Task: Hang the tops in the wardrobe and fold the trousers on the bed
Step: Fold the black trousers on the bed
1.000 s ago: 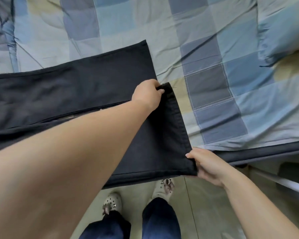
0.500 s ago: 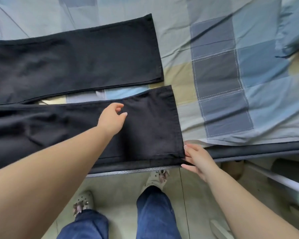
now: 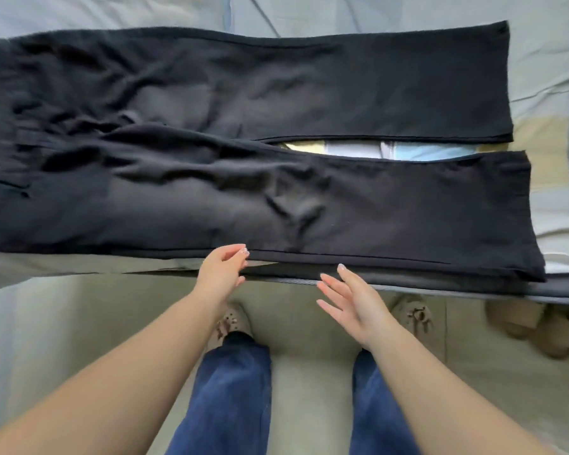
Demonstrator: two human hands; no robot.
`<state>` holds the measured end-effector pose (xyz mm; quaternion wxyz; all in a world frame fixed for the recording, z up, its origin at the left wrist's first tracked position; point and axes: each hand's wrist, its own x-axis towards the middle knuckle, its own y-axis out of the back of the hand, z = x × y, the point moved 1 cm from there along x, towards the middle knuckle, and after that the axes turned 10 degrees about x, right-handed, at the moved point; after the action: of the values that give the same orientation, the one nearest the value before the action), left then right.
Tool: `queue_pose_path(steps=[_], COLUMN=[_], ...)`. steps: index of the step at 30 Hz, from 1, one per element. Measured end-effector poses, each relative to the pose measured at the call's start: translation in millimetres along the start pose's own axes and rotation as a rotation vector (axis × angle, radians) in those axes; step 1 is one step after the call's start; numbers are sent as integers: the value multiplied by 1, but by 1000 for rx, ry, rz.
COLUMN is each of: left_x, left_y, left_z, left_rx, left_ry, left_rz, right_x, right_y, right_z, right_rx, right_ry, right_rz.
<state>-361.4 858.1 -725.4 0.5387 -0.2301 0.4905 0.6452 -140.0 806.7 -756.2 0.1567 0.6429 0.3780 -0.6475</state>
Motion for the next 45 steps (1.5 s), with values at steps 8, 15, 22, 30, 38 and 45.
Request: queue_pose_path(steps=[8,15,22,30,38,45], left_x=[33,80,111,118,95,72], left_y=[203,281,312,353,375,378], left_z=[-37,-49,-41,-55,-71,-11], left_rx=[-256,-319,-705,-617,-587,-866], left_ry=[154,143,175,111,86,23], left_rz=[113,212,305,509,615,497], right_x=[1,32,44,37,3,-23], right_y=[-199,-282,-295,-305,-287,-315], right_z=[143,196,219,221,239,185], right_rx=[-13,-31,72,164,-152,-171], right_ry=[-96,-163,-138,45,23,264], right_rz=[-123,-49,59,152,119,62])
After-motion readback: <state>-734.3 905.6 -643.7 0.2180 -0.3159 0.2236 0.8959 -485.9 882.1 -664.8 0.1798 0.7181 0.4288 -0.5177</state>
